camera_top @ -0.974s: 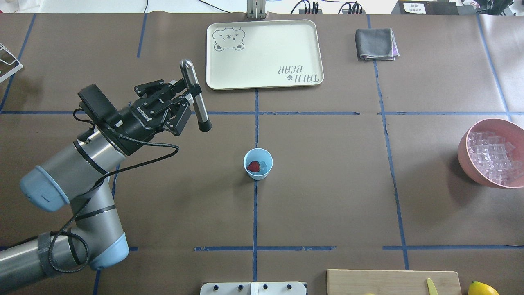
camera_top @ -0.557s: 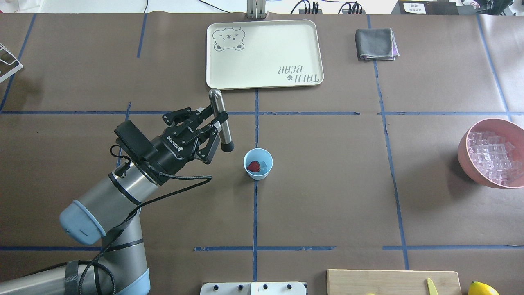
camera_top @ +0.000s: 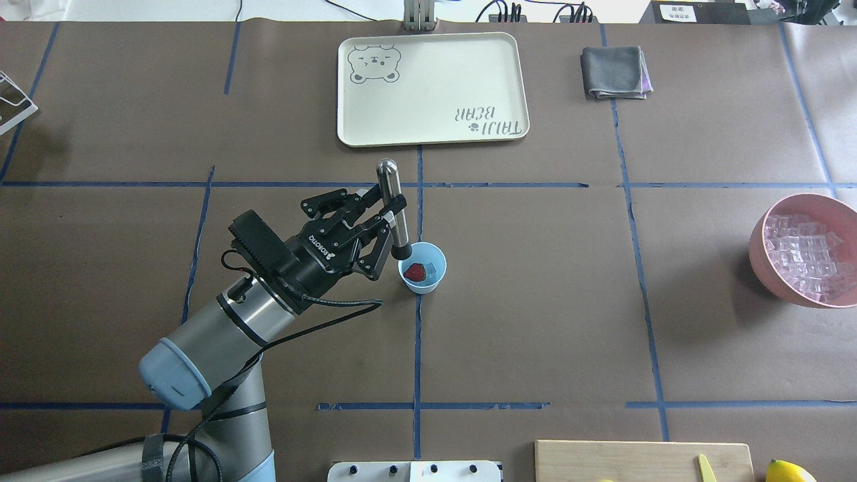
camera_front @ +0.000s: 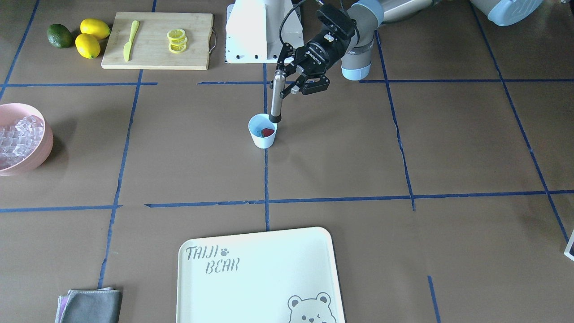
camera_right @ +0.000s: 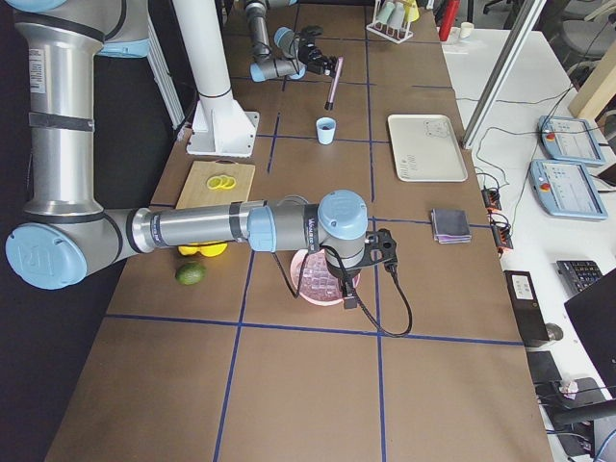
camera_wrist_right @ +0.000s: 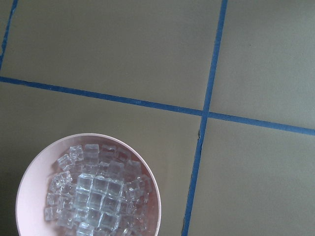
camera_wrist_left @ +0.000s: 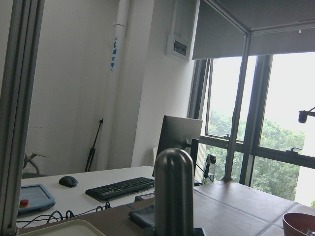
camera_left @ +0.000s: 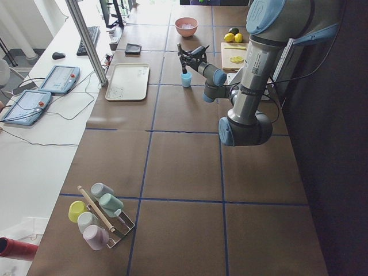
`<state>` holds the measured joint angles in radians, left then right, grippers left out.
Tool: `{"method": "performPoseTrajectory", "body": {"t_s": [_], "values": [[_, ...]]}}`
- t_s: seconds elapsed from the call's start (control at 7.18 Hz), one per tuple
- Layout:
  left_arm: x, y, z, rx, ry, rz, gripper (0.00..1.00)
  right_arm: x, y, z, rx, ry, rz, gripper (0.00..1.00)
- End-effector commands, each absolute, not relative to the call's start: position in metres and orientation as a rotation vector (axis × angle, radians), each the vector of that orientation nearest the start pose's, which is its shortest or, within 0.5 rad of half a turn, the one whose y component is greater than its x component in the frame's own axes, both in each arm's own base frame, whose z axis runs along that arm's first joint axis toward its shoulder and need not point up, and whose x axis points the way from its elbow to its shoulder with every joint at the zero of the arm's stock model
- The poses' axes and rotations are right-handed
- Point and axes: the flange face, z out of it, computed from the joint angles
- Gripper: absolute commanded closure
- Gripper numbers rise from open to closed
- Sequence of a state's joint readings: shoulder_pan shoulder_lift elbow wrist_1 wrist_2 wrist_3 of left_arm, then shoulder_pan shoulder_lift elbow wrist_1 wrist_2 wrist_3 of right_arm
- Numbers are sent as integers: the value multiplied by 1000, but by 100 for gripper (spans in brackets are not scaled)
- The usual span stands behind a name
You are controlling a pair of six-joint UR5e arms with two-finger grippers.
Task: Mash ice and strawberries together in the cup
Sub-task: 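Push the muddler down into the cup to crush the ice and strawberry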
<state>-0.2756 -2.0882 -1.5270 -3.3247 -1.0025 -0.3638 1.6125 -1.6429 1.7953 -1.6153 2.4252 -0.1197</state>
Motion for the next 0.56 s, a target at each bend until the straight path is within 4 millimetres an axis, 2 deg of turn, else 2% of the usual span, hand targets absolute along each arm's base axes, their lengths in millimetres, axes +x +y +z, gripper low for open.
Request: {"method": "performPoseTrajectory", "body": {"t_s": [0.0, 0.28, 0.42], "values": [[513, -330, 227, 1616, 1330, -100, 100, 77, -460, 582, 168, -845, -119, 1], [523, -331, 232, 1614, 1328, -97, 100, 77, -460, 582, 168, -845, -119, 1], [525, -330, 229, 1614, 1334, -98, 100, 77, -460, 582, 168, -845, -119, 0]]}}
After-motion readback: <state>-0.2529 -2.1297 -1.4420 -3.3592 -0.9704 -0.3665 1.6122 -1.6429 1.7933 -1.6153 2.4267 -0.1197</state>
